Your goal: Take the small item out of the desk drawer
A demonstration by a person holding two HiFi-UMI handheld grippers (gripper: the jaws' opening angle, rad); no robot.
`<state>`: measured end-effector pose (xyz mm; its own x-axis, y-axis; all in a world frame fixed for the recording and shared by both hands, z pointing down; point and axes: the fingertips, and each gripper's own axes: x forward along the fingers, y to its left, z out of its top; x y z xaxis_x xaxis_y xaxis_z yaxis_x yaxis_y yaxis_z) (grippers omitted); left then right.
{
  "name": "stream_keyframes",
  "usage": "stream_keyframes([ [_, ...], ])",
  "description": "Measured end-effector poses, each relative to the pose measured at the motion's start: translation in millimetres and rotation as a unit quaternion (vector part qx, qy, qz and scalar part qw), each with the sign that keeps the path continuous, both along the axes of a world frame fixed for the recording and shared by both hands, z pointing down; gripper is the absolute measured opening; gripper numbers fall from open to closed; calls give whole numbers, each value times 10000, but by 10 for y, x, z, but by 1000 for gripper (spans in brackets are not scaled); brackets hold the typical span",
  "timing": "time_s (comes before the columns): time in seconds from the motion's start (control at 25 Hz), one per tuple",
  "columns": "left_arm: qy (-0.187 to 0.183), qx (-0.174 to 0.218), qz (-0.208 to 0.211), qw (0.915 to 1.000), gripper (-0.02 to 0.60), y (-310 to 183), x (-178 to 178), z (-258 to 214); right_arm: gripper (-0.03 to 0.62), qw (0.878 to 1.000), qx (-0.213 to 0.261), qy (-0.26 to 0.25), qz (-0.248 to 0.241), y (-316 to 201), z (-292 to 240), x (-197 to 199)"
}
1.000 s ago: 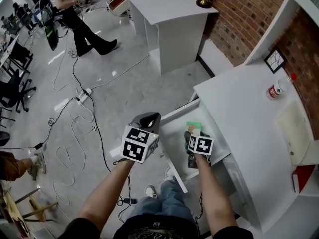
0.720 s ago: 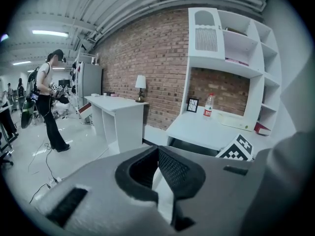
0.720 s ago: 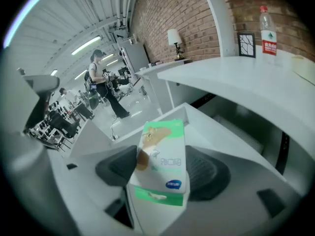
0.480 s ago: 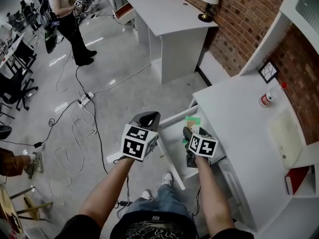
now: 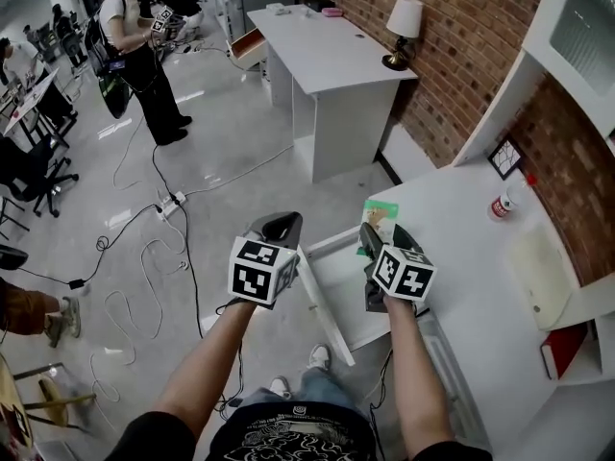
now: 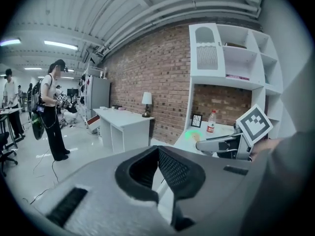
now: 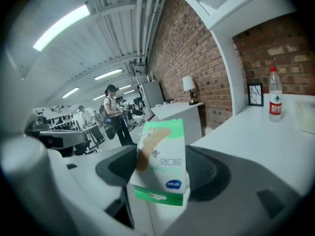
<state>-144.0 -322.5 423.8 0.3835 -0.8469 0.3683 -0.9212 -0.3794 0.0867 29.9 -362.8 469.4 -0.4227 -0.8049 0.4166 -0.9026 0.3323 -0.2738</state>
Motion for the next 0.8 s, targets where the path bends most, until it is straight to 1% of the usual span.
stream_keyframes([
  [0.2, 88, 282, -66, 9995, 0, 6, -97, -332, 308, 9980, 627, -91, -18, 5, -666, -85],
  [0.44, 134, 588, -112, 9981, 1, 1, -181, -640, 308, 9910, 1334, -120, -43, 69, -1308, -173],
  [0.64, 100, 742, -190, 9970, 0, -24, -309, -797, 308, 9848, 1730, -129, -36, 146, -1660, -249],
  [0.8, 55, 851, -313, 9959, 1, -35, -421, -906, 308, 9808, 1948, -22, -36, 233, -1761, -287],
])
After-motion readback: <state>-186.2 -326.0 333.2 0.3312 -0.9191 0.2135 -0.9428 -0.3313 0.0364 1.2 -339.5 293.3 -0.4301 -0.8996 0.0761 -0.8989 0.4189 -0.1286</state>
